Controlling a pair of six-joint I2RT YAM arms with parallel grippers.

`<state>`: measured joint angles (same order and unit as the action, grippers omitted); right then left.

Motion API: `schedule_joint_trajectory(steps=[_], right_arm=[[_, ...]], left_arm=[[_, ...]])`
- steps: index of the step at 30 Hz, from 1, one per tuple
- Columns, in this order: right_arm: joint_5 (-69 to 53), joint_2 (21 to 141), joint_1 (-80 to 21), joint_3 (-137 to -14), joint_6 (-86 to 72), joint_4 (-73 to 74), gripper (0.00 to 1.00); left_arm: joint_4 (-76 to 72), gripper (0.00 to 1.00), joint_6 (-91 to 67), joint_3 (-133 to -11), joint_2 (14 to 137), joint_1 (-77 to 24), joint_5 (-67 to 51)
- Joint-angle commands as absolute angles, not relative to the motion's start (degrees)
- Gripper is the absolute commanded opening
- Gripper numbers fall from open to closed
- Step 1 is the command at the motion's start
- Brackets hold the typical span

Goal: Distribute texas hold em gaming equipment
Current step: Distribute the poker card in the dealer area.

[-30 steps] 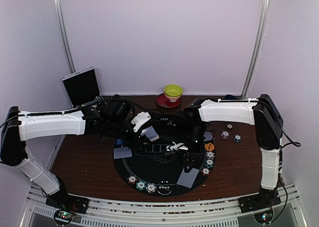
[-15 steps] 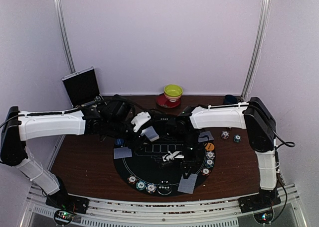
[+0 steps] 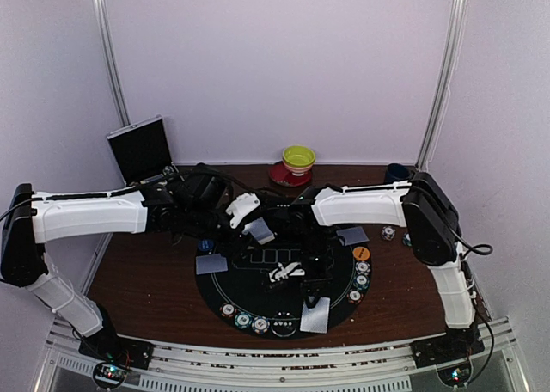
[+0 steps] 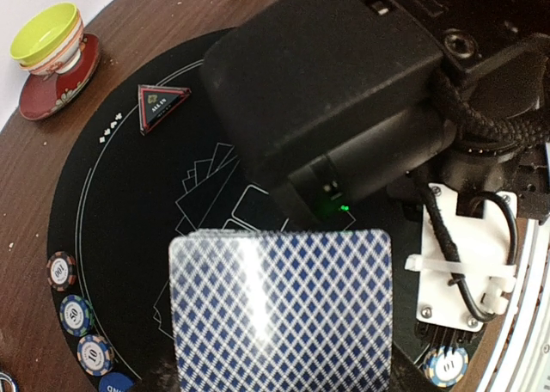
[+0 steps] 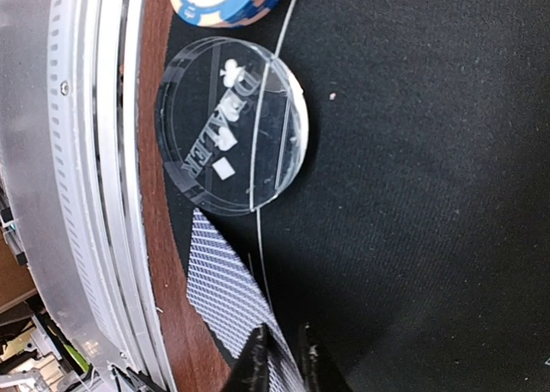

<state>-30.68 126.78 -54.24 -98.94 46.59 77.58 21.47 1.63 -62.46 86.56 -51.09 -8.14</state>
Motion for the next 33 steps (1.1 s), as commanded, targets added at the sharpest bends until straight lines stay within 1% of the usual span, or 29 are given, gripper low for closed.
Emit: schedule_joint_trajectory(steps=[1,6,12,19,23,29,33], right_arm=[[-28.45,128.09,-55.2,-100.67,46.98,77.87,0.17],[-28.05,128.32,-55.23,-101.87,46.76,77.83,0.25],[-28.12,127.96,-55.24,-103.31,46.32,77.87,0.39],[-27.69,123.61,-54.12,-103.5,44.54,77.62,0.5],[-27.6,119.06,-51.07,-101.67,41.77,75.87,0.52],[-30.13,111.22,-43.6,-97.12,37.16,69.88,0.56],[-33.1,109.51,-36.91,-97.35,28.87,63.42,0.6]], left_arm=[[19.76,0.58,1.85,-63.02,85.12,-51.06,-8.63],[19.69,0.58,1.85,-63.02,85.08,-51.12,-8.74],[19.69,0.58,1.81,-63.02,84.99,-51.07,-8.57],[19.73,0.58,1.76,-62.93,84.56,-51.08,-8.18],[19.73,0.58,1.68,-63.02,84.33,-51.07,-7.9],[19.74,0.58,1.67,-63.01,84.2,-51.06,-7.76],[19.75,0.58,1.58,-63.02,84.2,-51.13,-7.73]])
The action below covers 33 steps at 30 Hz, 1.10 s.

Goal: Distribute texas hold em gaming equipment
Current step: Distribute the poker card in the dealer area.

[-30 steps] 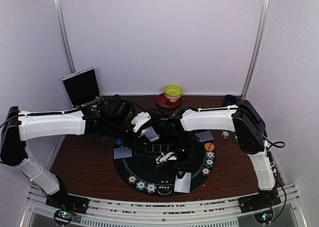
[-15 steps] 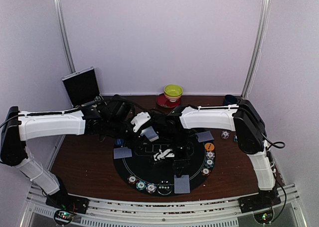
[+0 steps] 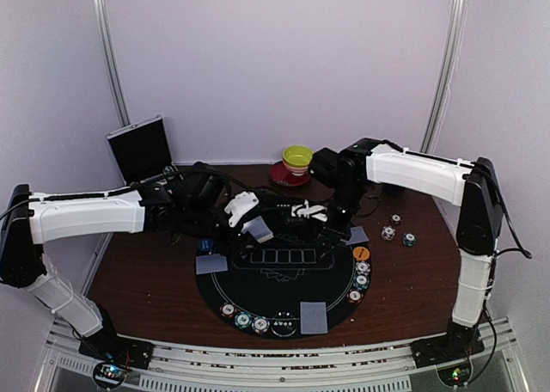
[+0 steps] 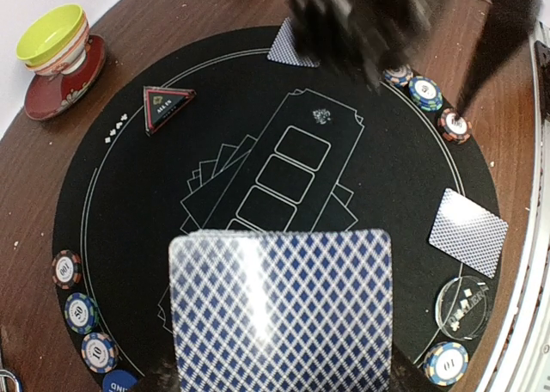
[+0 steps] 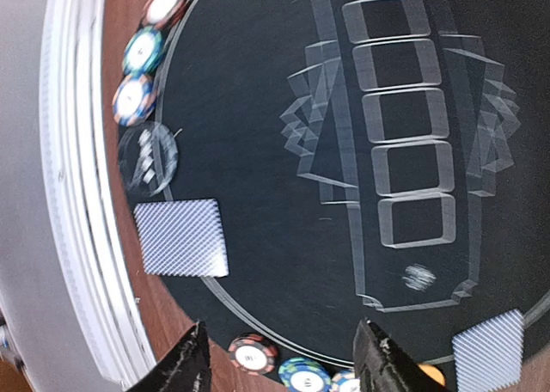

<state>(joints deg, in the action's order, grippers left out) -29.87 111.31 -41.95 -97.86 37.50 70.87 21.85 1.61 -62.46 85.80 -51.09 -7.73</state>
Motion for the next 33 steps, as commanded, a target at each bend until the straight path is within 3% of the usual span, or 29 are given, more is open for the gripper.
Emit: schedule_joint_trajectory(steps=[1,6,16,33], right_arm=[[-34.41,109.95,-36.08,-98.46,26.0,62.39,0.61],[-46.52,113.19,-31.34,-103.6,16.54,58.72,0.65],[-64.28,114.94,-32.76,-101.66,-4.13,36.48,0.68],[-63.75,118.8,-38.52,-100.51,-10.11,29.89,0.68]], left_arm=[[19.73,0.58,1.58,-63.02,84.28,-51.14,-7.79],[19.7,0.59,1.42,-63.06,84.29,-51.07,-7.69],[19.92,0.59,1.49,-63.19,84.88,-51.08,-7.57],[19.96,0.59,1.66,-63.19,84.64,-51.09,-7.58]])
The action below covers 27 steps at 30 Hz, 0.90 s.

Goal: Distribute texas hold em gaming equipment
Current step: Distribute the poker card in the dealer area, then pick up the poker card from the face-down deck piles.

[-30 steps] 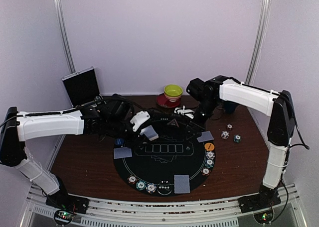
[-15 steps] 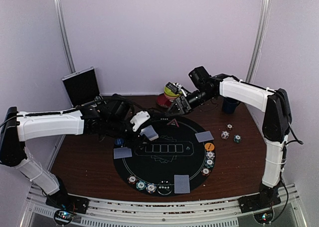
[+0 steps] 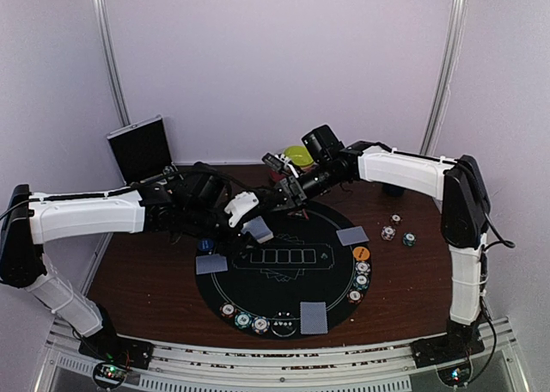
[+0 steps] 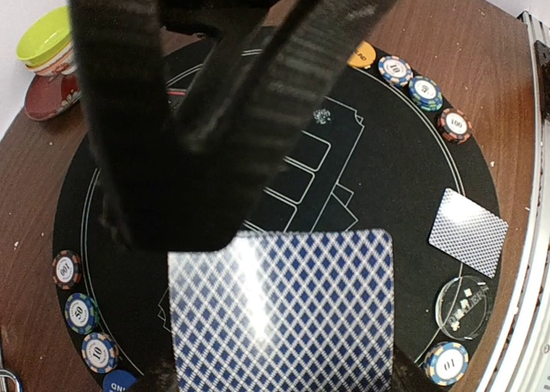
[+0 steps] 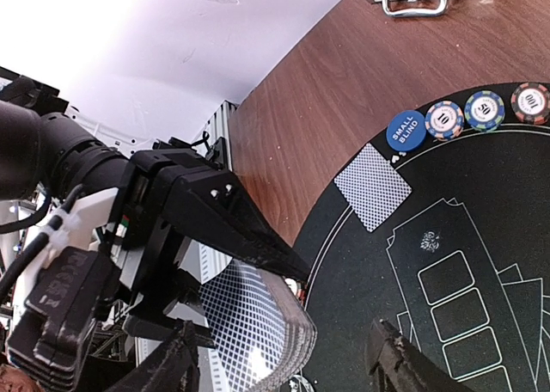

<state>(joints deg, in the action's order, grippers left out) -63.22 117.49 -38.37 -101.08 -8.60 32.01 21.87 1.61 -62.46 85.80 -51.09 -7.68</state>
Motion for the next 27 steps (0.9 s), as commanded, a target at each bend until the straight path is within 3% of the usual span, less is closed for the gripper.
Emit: schedule_joint_trajectory(steps=[1,17,27], right_arm=[[-63.87,119.09,-38.81,-100.54,-10.18,29.86,0.68],[-64.84,122.44,-42.5,-101.69,-10.99,30.06,0.67],[-62.4,124.01,-42.76,-101.91,-12.87,29.93,0.59]], left_arm=[[20.02,0.59,1.67,-63.19,84.64,-51.11,-7.56],[20.03,0.59,1.67,-63.19,84.56,-51.07,-7.7],[20.0,0.59,1.58,-63.11,84.37,-51.07,-7.66]])
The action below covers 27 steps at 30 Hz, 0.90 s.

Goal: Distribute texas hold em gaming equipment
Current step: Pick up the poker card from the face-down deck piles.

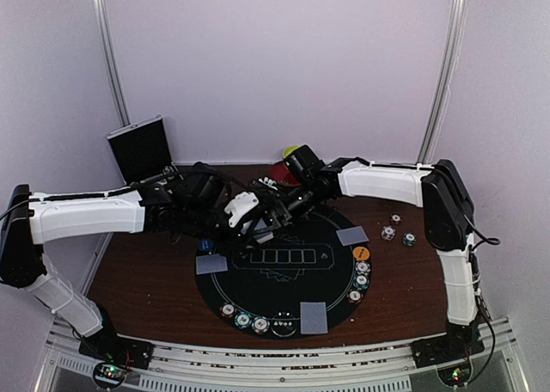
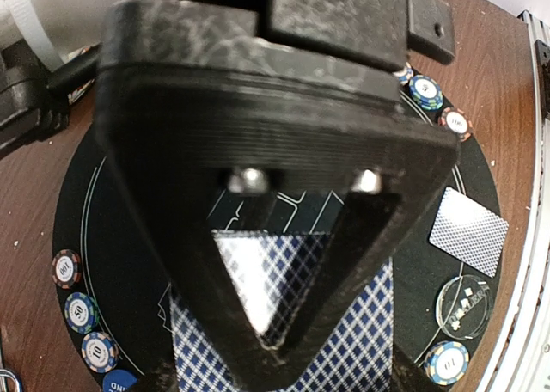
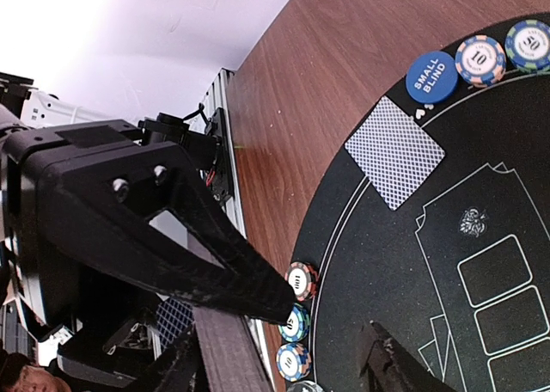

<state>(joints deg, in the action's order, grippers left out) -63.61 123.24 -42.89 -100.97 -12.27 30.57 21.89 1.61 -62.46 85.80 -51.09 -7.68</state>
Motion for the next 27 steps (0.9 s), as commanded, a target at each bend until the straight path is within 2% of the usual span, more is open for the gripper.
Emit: schedule_joint_trajectory(steps=[1,13,18,27], right_arm=[[-62.36,123.88,-42.68,-101.83,-12.79,30.12,0.57],[-61.65,121.74,-39.94,-98.21,-12.06,31.11,0.39],[-61.8,121.21,-38.86,-97.71,-11.82,31.32,0.36],[-70.06,118.38,-38.64,-98.18,-12.39,31.62,0.2]], left_arm=[[20.01,0.59,1.58,-63.11,84.35,-51.1,-7.67],[19.99,0.59,1.58,-63.11,84.29,-51.1,-7.62],[19.98,0.59,1.58,-63.08,84.38,-51.09,-7.6],[19.97,0.59,1.67,-63.02,84.46,-51.07,-7.2]])
